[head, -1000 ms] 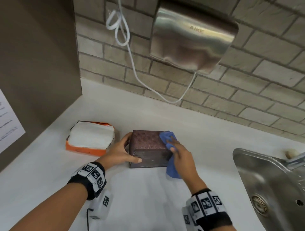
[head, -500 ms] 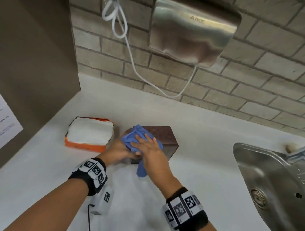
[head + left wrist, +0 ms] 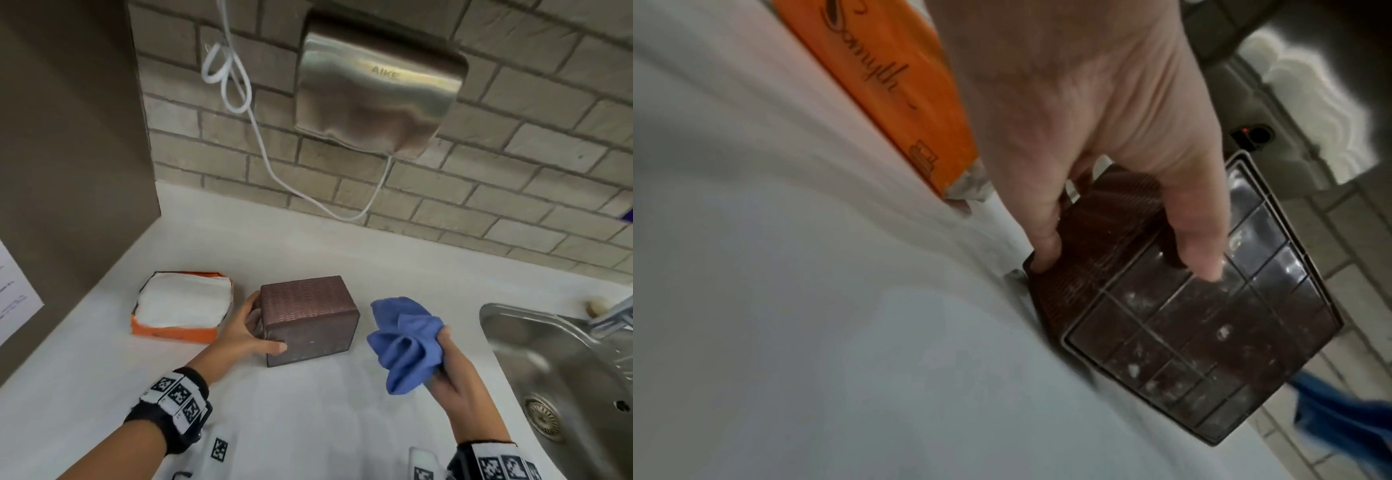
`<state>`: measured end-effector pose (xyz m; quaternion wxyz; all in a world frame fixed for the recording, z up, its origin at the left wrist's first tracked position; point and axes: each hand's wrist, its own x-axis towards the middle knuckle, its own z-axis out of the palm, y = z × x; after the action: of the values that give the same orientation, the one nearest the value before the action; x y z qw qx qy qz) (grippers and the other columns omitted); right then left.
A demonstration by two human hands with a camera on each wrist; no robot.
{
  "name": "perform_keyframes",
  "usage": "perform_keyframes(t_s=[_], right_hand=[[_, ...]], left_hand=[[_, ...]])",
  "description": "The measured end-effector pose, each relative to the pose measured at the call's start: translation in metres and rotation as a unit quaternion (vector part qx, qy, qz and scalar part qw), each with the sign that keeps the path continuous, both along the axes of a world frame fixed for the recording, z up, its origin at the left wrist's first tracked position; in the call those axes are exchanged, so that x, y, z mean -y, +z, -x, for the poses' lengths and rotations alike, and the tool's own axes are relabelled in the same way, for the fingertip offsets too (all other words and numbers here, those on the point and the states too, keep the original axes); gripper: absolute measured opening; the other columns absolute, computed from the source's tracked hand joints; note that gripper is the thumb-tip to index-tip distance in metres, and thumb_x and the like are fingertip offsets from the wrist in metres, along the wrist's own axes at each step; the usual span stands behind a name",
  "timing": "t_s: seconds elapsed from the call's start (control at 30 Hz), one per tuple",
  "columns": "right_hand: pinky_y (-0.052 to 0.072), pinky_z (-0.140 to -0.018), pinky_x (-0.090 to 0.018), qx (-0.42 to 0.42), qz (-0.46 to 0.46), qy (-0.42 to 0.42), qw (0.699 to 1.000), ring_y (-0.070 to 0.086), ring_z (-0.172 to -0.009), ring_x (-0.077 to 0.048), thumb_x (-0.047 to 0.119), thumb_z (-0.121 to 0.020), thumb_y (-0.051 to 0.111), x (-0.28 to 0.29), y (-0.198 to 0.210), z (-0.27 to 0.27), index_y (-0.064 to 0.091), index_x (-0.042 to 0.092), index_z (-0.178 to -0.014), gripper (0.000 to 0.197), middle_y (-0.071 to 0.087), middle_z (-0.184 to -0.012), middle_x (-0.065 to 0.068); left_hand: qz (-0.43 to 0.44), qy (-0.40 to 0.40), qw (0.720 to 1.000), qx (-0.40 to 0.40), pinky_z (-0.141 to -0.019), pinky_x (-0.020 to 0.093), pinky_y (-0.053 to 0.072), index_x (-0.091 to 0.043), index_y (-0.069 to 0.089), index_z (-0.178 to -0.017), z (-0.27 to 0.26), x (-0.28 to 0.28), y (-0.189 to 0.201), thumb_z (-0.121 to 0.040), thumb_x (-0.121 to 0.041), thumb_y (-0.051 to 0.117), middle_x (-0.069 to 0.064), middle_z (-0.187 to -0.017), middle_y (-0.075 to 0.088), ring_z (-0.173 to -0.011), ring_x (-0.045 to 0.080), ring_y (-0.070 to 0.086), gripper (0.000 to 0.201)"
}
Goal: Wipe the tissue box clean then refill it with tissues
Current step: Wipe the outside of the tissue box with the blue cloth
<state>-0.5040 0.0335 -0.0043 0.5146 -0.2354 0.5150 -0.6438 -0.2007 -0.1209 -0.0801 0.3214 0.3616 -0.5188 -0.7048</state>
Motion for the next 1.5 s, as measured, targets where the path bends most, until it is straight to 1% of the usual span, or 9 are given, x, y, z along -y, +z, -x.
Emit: perform_keyframes(t_s=[0.17, 0.3, 0.5, 0.73, 0.93, 1.03, 1.3, 1.43, 1.5], right_hand=[[0.06, -0.068, -0.034, 0.111, -0.051, 0.003, 0.992, 0.072, -0.087, -0.021, 0.047, -0.092, 0.047, -0.012, -0.02, -0.023, 0.061, 0.014, -0.112, 0.041, 0.076, -0.093, -0.009], [0.057, -0.084, -0.038, 0.106, -0.042, 0.108, 0.988, 0.061, -0.116, -0.026, 0.041, -0.046, 0.091, -0.009, -0.031, -0.06, 0.047, 0.035, -0.133, 0.098, 0.064, -0.127, -0.005], [0.055, -0.087, -0.034, 0.008, -0.039, 0.234, 0.971, 0.06, -0.117, -0.028, 0.026, -0.053, 0.092, 0.012, -0.002, -0.095, 0.056, 0.01, -0.127, 0.084, 0.063, -0.126, -0.013], [0.054, -0.085, -0.025, -0.179, -0.045, 0.257, 0.949, 0.063, -0.113, -0.02, 0.015, -0.058, 0.087, 0.029, 0.026, -0.085, 0.053, 0.016, -0.127, 0.077, 0.067, -0.121, -0.005], [0.051, -0.094, -0.029, -0.254, -0.067, 0.236, 0.936, 0.057, -0.119, -0.011, 0.012, -0.061, 0.088, 0.039, 0.026, -0.073, 0.038, 0.041, -0.136, 0.095, 0.06, -0.128, 0.01], [0.056, -0.088, -0.039, -0.215, -0.089, 0.147, 0.961, 0.064, -0.109, -0.021, 0.022, -0.051, 0.092, 0.032, 0.03, -0.051, 0.041, 0.047, -0.132, 0.1, 0.061, -0.127, -0.001], [0.05, -0.061, -0.022, -0.183, 0.087, 0.021, 0.979, 0.065, -0.075, -0.009, -0.001, -0.087, 0.055, 0.042, 0.086, -0.065, 0.051, 0.026, -0.095, 0.029, 0.068, -0.081, 0.006], [0.045, -0.096, -0.023, -0.394, 0.108, 0.068, 0.91, 0.055, -0.114, -0.005, 0.018, -0.08, 0.048, 0.08, 0.076, -0.105, 0.061, 0.018, -0.094, 0.02, 0.061, -0.12, 0.01], [0.032, -0.111, -0.032, -0.585, 0.051, 0.139, 0.797, 0.041, -0.132, -0.012, 0.037, -0.083, 0.039, 0.09, 0.048, -0.128, 0.062, 0.022, -0.111, 0.039, 0.052, -0.138, 0.007]], left_hand=[[-0.009, 0.005, 0.999, -0.048, -0.087, 0.029, 0.057, -0.03, 0.054, -0.13, -0.009, -0.015, 0.018, -0.059, 0.002, 0.088, 0.003, -0.124, 0.068, -0.115, 0.02, 0.064, 0.085], [-0.073, -0.026, 0.99, -0.119, -0.089, 0.037, 0.058, -0.022, 0.058, -0.124, -0.014, -0.022, 0.032, -0.038, -0.015, 0.099, 0.017, -0.122, 0.068, -0.114, 0.03, 0.065, 0.095], [-0.069, -0.127, 0.983, -0.109, -0.09, 0.032, 0.055, -0.009, 0.047, -0.138, -0.014, -0.035, 0.046, -0.066, 0.012, 0.074, 0.019, -0.128, 0.064, -0.116, 0.028, 0.063, 0.079], [0.082, -0.201, 0.976, 0.01, -0.106, 0.02, 0.041, -0.05, 0.002, -0.149, -0.02, -0.012, 0.08, -0.058, -0.019, 0.092, -0.021, -0.156, 0.023, -0.142, -0.002, 0.03, 0.132], [0.116, -0.113, 0.986, 0.037, -0.105, 0.031, 0.047, -0.04, 0.026, -0.144, 0.002, -0.006, 0.077, -0.055, -0.018, 0.093, -0.005, -0.138, 0.053, -0.126, 0.008, 0.054, 0.114], [0.099, -0.069, 0.992, 0.032, -0.094, 0.019, 0.05, -0.039, 0.027, -0.142, 0.002, -0.007, 0.057, -0.056, -0.013, 0.093, -0.006, -0.136, 0.051, -0.117, -0.003, 0.056, 0.111], [0.093, -0.057, 0.993, 0.049, -0.097, 0.021, 0.048, -0.036, 0.027, -0.142, 0.009, -0.004, 0.026, -0.051, -0.019, 0.093, -0.004, -0.138, 0.047, -0.125, -0.001, 0.049, 0.114], [0.105, -0.054, 0.992, 0.038, -0.089, 0.015, 0.049, -0.03, 0.026, -0.141, 0.012, -0.004, 0.022, -0.054, -0.006, 0.089, -0.001, -0.138, 0.048, -0.115, -0.01, 0.055, 0.11], [0.115, -0.061, 0.991, 0.042, -0.086, 0.01, 0.046, -0.029, 0.026, -0.139, 0.012, -0.004, 0.024, -0.059, -0.002, 0.083, -0.003, -0.136, 0.048, -0.111, -0.016, 0.054, 0.102]])
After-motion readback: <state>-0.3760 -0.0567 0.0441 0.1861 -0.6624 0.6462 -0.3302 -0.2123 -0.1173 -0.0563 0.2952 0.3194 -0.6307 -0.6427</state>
